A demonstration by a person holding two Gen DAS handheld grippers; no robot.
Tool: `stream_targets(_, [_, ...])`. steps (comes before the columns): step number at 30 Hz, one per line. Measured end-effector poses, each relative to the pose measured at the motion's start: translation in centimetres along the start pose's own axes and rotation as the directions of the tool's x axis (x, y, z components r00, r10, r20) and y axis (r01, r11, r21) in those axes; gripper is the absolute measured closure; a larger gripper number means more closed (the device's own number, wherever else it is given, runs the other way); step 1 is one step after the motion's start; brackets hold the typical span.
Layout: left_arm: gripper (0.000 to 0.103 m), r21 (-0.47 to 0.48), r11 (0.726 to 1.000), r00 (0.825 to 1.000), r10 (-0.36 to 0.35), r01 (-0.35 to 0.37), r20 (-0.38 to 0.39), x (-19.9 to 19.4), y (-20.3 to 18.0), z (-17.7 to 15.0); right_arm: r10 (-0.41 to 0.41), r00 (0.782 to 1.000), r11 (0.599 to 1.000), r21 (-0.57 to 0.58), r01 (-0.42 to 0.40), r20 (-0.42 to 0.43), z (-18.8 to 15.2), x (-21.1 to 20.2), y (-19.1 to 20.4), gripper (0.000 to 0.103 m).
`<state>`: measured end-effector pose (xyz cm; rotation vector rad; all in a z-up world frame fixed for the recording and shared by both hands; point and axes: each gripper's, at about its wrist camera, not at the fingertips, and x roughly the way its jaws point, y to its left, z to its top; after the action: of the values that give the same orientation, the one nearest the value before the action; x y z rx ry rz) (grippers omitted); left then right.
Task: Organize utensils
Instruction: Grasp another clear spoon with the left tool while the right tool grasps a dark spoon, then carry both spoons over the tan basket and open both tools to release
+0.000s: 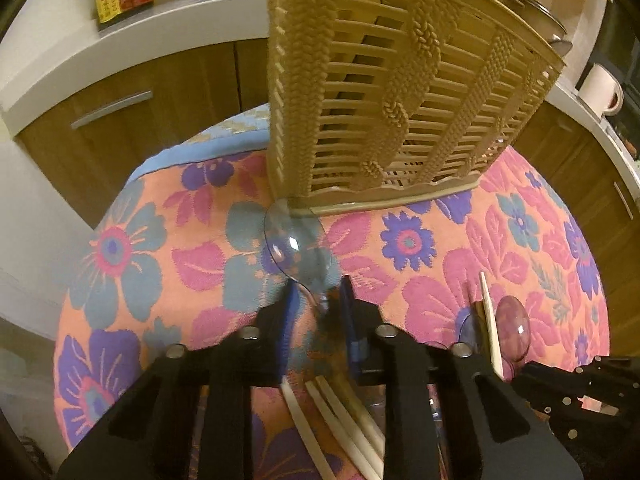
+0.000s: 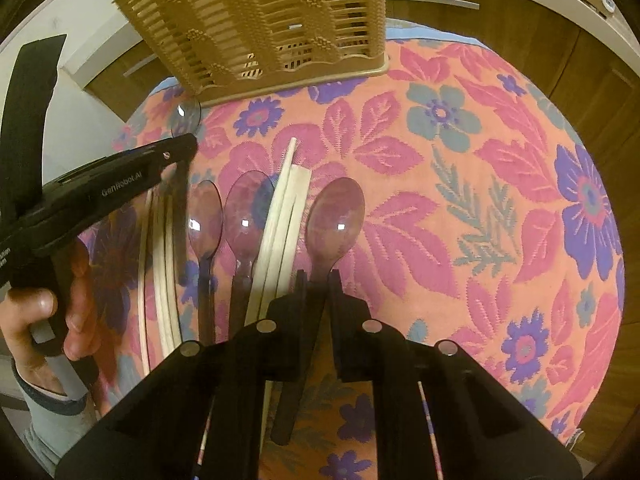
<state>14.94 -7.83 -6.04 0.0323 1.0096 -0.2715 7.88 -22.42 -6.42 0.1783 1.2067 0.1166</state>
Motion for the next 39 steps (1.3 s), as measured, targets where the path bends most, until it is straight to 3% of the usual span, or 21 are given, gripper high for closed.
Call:
stream_targets(4, [0.102, -0.036, 0.995, 0.996, -0.090, 0.091, 0.018, -0.5, 0.7, -0.2, -0.006, 1.000, 1.000, -0.008, 0.006, 0.007, 0.0, -1.0, -1.0, 0.098])
stream_targets(11, [0.102, -0.085, 0.968, 0.969, -0.231, 0.238, 0.088, -4.0, 2.4, -0.1, 0.004, 1.000, 1.000, 0.028, -0.004, 0.012, 0.0, -2.1, -3.0, 0.100])
stream_targets(17, [0.102, -0.101, 0.956, 0.958, -0.263, 0.274, 0.114, -6.9, 4.8, -0.6, 0.022, 1.000, 0.999, 0.032, -0.022, -0.002, -0.5, -2.4, -3.6, 0.099])
stream_targets(20, [0.102, -0.101, 0.952, 0.955, -0.279, 0.289, 0.099, -7.8, 6.8, -1.4, 0.019, 0.999, 1.000, 0.015, -0.018, -0.032, -0.4, -2.1, -3.4, 0.088])
stream_targets(22, [0.102, -0.084, 0.962, 0.965, -0.255, 0.259, 0.059, -7.6, 8.0, -2.0, 0.015, 0.999, 1.000, 0.012, -0.014, -0.048, -0.1, -1.5, -3.1, 0.057])
stream_targets(26, [0.102, -0.043, 0.986, 0.987, -0.162, 0.161, -0.015, -5.9, 8.8, -3.3, -0.047, 0.998, 0.999, -0.026, 0.046, -0.049, -0.4, -1.3, -2.4, 0.057])
stream_targets(30, [0.100, 0.000, 0.995, 0.994, -0.096, 0.096, -0.049, -4.5, 9.1, -4.1, -0.088, 0.994, 0.996, -0.021, 0.087, -0.068, 0.0, -1.0, -2.1, 0.061])
stream_targets(35, [0.085, 0.062, 0.998, 0.998, -0.024, 0.027, -0.051, -4.3, 8.6, -4.6, -0.145, 0.985, 0.989, -0.045, 0.141, -0.095, 0.8, -0.5, -1.7, 0.069])
stream_targets(39, [0.085, 0.133, 0.990, 0.998, 0.045, -0.038, -0.051, -4.2, 7.4, -4.7, -0.168, 0.981, 0.984, -0.085, 0.160, -0.098, 0.9, -0.2, -1.0, 0.090])
